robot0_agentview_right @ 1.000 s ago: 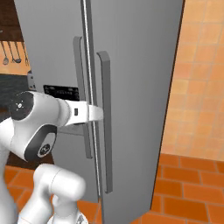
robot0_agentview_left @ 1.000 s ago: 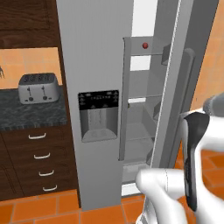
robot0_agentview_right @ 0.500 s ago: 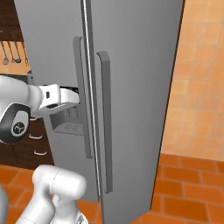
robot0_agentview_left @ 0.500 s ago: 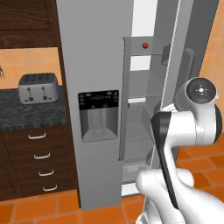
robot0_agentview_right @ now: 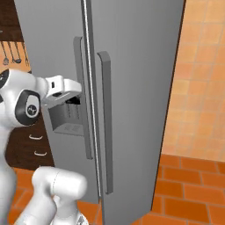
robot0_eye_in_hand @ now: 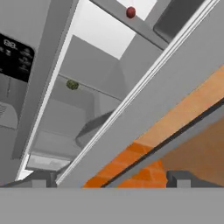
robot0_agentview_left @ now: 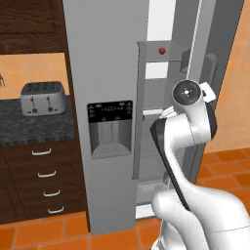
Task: Take the strawberry from the fridge and place it on top of the pancake, located on the dining counter.
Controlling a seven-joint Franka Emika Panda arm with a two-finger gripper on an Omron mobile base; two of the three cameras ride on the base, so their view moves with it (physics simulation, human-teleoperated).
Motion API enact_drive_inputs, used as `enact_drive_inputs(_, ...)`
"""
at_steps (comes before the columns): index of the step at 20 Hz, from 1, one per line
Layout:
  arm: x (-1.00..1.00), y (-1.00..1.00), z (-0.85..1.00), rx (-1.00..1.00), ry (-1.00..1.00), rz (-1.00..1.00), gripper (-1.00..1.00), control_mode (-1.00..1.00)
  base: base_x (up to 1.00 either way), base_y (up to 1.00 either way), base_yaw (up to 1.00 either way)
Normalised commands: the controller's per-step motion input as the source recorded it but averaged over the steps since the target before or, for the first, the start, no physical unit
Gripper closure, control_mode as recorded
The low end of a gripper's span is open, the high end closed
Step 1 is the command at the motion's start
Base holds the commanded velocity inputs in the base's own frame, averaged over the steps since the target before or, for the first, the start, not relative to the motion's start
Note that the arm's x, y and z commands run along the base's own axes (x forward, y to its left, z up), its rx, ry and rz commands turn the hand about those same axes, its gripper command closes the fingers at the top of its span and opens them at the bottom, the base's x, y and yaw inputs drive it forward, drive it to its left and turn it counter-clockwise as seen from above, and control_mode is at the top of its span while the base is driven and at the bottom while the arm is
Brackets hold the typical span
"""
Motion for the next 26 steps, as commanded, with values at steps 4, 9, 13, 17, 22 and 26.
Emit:
enact_drive_inputs(4,0.67,0.27,-0.19,-0.06,0.00,-0.07,-1.00,-1.00,0.00,0.00,0.00)
enact_drive_inputs(9,0.71,0.12,-0.26,-0.11,0.03,-0.12,-1.00,-1.00,0.00,0.00,0.00)
enact_drive_inputs(13,0.94,0.00,-0.29,-0.10,0.06,-0.14,-1.00,-1.00,0.00,0.00,0.00)
enact_drive_inputs(17,0.90,-0.07,-0.26,-0.07,0.02,-0.11,-1.00,-1.00,0.00,0.00,0.00)
enact_drive_inputs(22,0.46,-0.56,-0.05,-0.03,0.00,-0.07,-1.00,-1.00,0.00,0.00,0.00)
enact_drive_inputs(26,0.04,-0.86,0.00,0.00,0.00,-0.02,-1.00,-1.00,0.00,0.00,0.00)
